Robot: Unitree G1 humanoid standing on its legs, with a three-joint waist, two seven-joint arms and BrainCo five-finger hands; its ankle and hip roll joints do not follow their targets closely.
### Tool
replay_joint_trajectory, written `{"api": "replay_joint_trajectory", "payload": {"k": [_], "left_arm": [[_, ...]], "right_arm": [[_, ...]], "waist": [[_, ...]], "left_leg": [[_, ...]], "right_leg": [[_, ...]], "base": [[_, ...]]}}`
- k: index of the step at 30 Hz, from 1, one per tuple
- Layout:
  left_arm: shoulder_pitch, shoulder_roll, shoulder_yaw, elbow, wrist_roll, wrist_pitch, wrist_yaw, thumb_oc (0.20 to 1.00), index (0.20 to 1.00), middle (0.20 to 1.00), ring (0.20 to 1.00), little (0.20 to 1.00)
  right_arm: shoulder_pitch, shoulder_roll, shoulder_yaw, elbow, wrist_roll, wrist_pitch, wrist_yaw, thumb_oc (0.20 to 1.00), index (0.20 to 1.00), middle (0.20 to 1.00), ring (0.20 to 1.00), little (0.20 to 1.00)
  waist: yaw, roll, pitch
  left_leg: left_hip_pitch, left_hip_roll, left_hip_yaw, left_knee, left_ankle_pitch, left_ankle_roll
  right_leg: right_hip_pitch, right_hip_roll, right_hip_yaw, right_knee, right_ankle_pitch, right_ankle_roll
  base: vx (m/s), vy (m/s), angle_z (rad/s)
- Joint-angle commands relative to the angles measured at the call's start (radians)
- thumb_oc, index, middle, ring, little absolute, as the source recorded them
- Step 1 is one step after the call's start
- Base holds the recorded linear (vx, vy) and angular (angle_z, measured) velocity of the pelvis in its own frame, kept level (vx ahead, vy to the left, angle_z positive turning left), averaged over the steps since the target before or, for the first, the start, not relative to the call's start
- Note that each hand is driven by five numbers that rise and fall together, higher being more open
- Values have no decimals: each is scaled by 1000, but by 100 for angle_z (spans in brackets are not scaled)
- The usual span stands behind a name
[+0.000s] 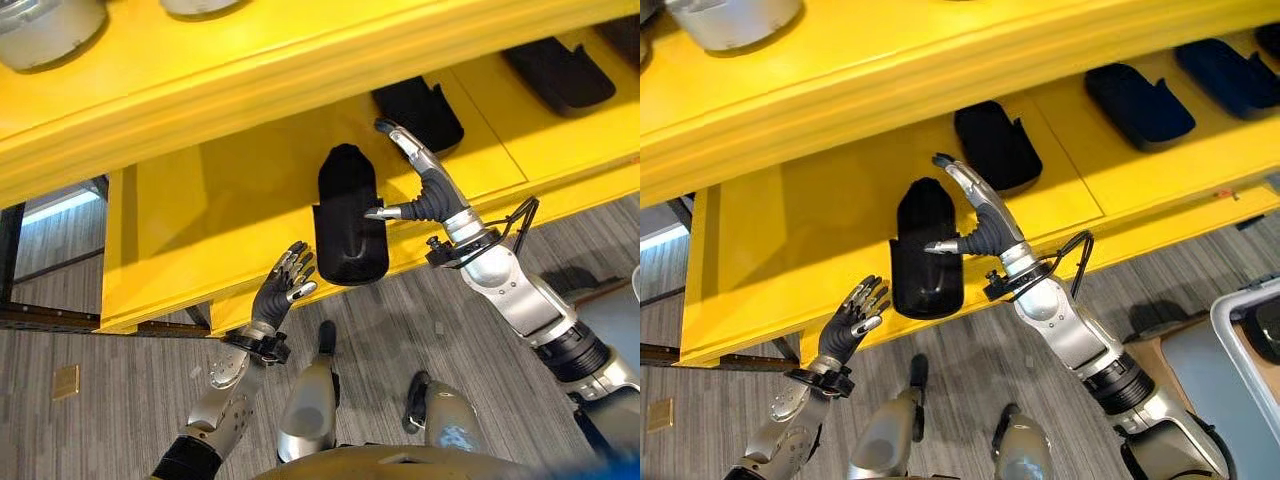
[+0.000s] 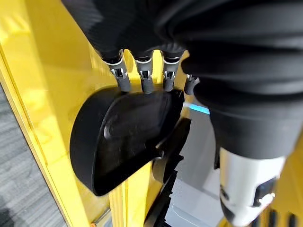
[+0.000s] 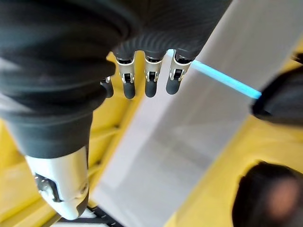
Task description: Move parts from the plastic box to the shelf.
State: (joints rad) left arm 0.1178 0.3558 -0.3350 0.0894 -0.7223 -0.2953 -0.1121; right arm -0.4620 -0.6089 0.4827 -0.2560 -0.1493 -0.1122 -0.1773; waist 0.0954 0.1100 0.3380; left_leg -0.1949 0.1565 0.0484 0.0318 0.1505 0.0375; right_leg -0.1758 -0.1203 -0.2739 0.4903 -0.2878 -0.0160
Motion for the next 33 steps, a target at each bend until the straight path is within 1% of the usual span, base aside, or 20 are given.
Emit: {"api": "replay_joint_trajectory", "payload": {"k": [1,3,5,6,8,11,14,15,16,17,20,21,22,23,25,26,27,30,31,33], "left_arm": [[-35,36,34,-55,8,-67,-49,1000,1000,1000,1000,1000],[-42,38,35,-55,8,-65,-74,1000,1000,1000,1000,1000],[-37,34,35,-65,21,-68,-74,1000,1000,1000,1000,1000],[-31,22,34,-72,25,-72,-60,1000,1000,1000,1000,1000],[-27,14,37,-79,23,-72,-50,1000,1000,1000,1000,1000],[-25,5,41,-89,14,-85,-23,1000,1000,1000,1000,1000],[-29,0,39,-88,25,-92,-15,1000,1000,1000,1000,1000],[-45,8,30,-93,53,-83,-23,1000,1000,1000,1000,1000],[-56,19,17,-87,62,-85,-46,1000,1000,1000,1000,1000],[-66,26,0,-77,41,-82,-71,1000,1000,1000,1000,1000],[-64,27,-14,-79,32,-71,-78,1000,1000,1000,1000,1000],[-62,29,-15,-81,32,-69,-76,1000,1000,1000,1000,1000],[-44,33,-9,-90,40,-60,-57,1000,1000,1000,1000,1000],[-36,32,-8,-89,39,-65,-51,1000,1000,1000,1000,1000],[-17,33,3,-87,38,-76,-50,1000,1000,1000,1000,1000],[-16,43,9,-98,39,-68,-38,1000,1000,1000,1000,1000],[-21,61,35,-107,28,-57,-27,1000,1000,1000,1000,1000],[-21,51,62,-114,-3,-59,-49,1000,1000,1000,1000,1000],[-15,49,63,-136,9,-45,-66,1000,1000,1000,1000,1000],[-7,46,56,-134,16,-48,-63,1000,1000,1000,1000,1000]], "right_arm": [[-67,18,-27,-66,-57,-89,1,1000,1000,1000,1000,1000],[-46,7,-28,-96,-51,-91,-4,1000,1000,1000,1000,1000],[-34,8,-26,-98,-56,-126,-10,1000,1000,1000,1000,1000],[-35,9,-24,-100,-47,-148,-6,1000,1000,1000,1000,1000],[-32,9,-25,-109,-23,-150,4,1000,1000,1000,1000,1000],[-29,-5,-29,-123,21,-174,18,1000,1000,1000,1000,1000],[-32,-10,-36,-131,31,-192,27,1000,1000,1000,1000,1000],[-29,-13,-44,-134,21,-180,9,1000,1000,1000,1000,1000],[-20,-23,-61,-130,-14,-162,-25,1000,1000,1000,1000,1000],[1,-33,-82,-124,-30,-143,-52,1000,1000,1000,1000,1000],[53,-31,-110,-125,-60,-135,-65,1000,1000,1000,1000,1000],[61,-29,-114,-127,-61,-134,-63,1000,1000,1000,1000,1000],[122,-15,-134,-144,-54,-106,-23,1000,1000,1000,1000,1000],[133,-9,-134,-144,-58,-108,-18,1000,1000,1000,1000,1000],[164,-8,-143,-152,-53,-114,-10,1000,1000,1000,1000,1000],[178,-15,-148,-166,-31,-105,0,1000,1000,1000,1000,1000],[192,-35,-151,-170,-49,-135,-17,1000,1000,1000,1000,1000],[174,-35,-116,-178,-155,-118,-59,1000,1000,1000,1000,1000],[152,-39,-105,-154,-152,-100,-73,1000,1000,1000,1000,1000],[149,-50,-104,-141,-153,-110,-109,1000,1000,1000,1000,1000]], "waist": [[-21,-73,15],[-41,-76,13],[-45,-82,10],[-47,-89,1],[-50,-94,-10],[-59,-100,-44],[-66,-91,-57],[-80,-82,-53],[-95,-75,-47],[-110,-78,-44],[-121,-109,-42],[-120,-112,-41],[-113,-132,-40],[-108,-136,-37],[-108,-131,-39],[-107,-129,-40],[-93,-144,-24],[-82,-144,-4],[-75,-139,3],[-77,-137,4]], "left_leg": [[110,-21,164,170,-175,-97],[119,7,217,220,-182,-99],[112,19,184,287,-159,-107],[119,32,144,323,-129,-115],[132,48,114,329,-100,-123],[165,74,25,282,-41,-140],[189,67,-7,235,-46,-141],[186,74,40,226,-62,-140],[199,78,98,202,-108,-135],[228,56,132,166,-179,-119],[256,3,151,151,-298,-83],[260,-2,154,149,-306,-79],[292,-20,183,125,-334,-65],[297,-21,185,124,-340,-60],[288,-7,193,115,-318,-53],[267,1,190,120,-305,-50],[201,11,179,164,-299,-57],[180,30,177,165,-277,-76],[181,41,173,145,-255,-88],[186,49,173,129,-243,-96]], "right_leg": [[92,-17,-33,-264,188,55],[90,-34,-51,-245,180,52],[88,-35,-35,-235,178,43],[83,-33,-11,-233,180,36],[74,-33,3,-232,183,35],[35,-37,55,-236,196,41],[14,-44,96,-237,205,58],[16,-58,92,-239,211,66],[17,-78,86,-241,226,85],[22,-97,102,-261,261,116],[13,-147,128,-339,372,180],[14,-152,130,-351,385,186],[9,-203,115,-398,463,219],[-6,-215,119,-381,476,222],[-9,-185,130,-294,390,211],[-5,-159,141,-229,321,202],[21,-128,123,-241,268,176],[35,-112,102,-270,262,164],[42,-108,96,-283,262,158],[47,-104,96,-297,265,156]], "base": [[-88,-104,15],[-102,-56,49],[-76,51,63],[-43,90,33],[-75,234,3],[-113,382,-41],[-141,410,-41],[-211,404,-13],[-270,627,10],[-181,534,30],[-21,198,8],[13,90,-24],[-5,64,-20],[-31,59,-16],[-88,10,-21],[-177,-159,7],[-161,-196,33],[-178,-187,26],[-83,-79,-11],[-46,-58,-5]]}}
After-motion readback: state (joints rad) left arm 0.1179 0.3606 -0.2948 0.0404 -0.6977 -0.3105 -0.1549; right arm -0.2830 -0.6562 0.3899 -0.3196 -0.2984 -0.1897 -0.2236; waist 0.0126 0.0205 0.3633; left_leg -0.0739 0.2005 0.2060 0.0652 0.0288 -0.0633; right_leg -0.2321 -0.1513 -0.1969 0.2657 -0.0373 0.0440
